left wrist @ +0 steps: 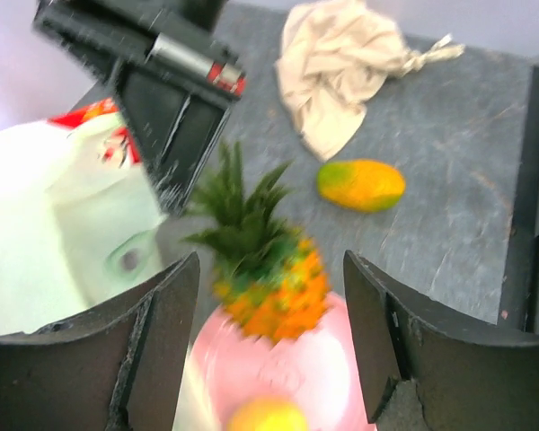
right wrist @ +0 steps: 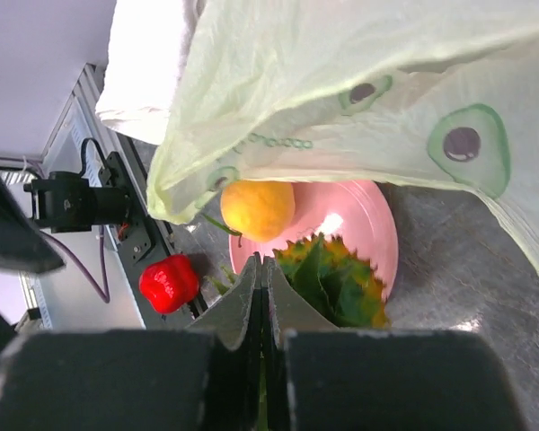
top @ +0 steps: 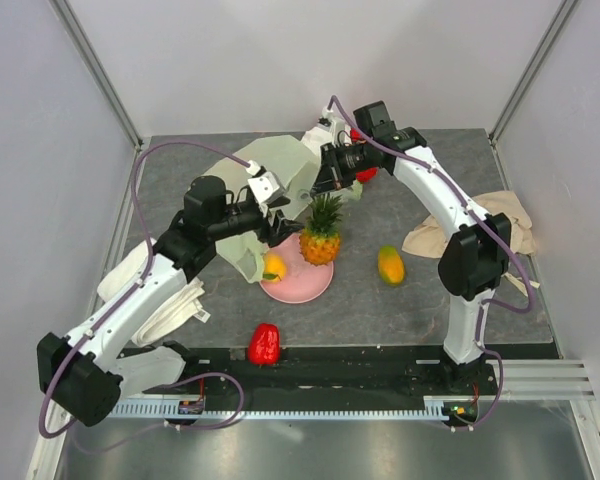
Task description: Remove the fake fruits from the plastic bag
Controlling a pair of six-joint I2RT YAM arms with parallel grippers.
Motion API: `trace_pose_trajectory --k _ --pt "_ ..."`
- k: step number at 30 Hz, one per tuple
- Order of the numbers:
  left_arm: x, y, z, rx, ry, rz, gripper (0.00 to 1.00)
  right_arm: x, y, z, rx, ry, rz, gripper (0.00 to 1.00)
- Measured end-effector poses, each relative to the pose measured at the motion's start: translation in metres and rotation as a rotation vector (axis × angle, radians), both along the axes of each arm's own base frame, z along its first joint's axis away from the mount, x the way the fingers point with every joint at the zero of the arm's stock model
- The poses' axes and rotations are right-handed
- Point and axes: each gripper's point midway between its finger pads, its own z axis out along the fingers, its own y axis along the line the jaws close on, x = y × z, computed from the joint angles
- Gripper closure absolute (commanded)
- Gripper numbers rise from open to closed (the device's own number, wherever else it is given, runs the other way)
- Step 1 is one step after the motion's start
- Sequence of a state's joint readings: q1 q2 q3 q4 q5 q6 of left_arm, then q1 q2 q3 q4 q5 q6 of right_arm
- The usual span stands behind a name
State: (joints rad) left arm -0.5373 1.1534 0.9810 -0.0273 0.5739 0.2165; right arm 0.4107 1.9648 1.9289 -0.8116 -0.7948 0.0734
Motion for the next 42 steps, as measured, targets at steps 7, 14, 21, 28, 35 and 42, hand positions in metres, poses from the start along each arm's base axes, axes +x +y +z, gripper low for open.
trace_pose_trajectory --k 7,14,21,28,35,42 --pt "0.014 0.055 -0.036 0.138 0.124 0.188 0.30 -0.015 0.021 -0.002 0.005 0.007 0.060 1.00" --pt "0.016 0.076 -0.048 0.180 0.173 0.259 0.31 -0.020 0.038 -0.015 0.002 0.035 0.093 1.00" --pt "0.015 0.085 -0.046 0.189 0.168 0.290 0.30 -0.018 0.052 -0.018 0.012 0.039 0.106 1.00" --pt "0.002 0.098 -0.049 0.241 0.171 0.300 0.21 -0.019 0.056 -0.012 0.021 0.030 0.108 1.00" --pt "-0.038 0.113 -0.061 0.365 0.264 0.233 0.21 -0.025 0.053 -0.015 0.016 0.050 0.111 1.00" --pt "-0.083 0.123 -0.076 0.467 0.284 0.080 0.15 -0.040 0.064 -0.014 0.024 0.079 0.142 1.00"
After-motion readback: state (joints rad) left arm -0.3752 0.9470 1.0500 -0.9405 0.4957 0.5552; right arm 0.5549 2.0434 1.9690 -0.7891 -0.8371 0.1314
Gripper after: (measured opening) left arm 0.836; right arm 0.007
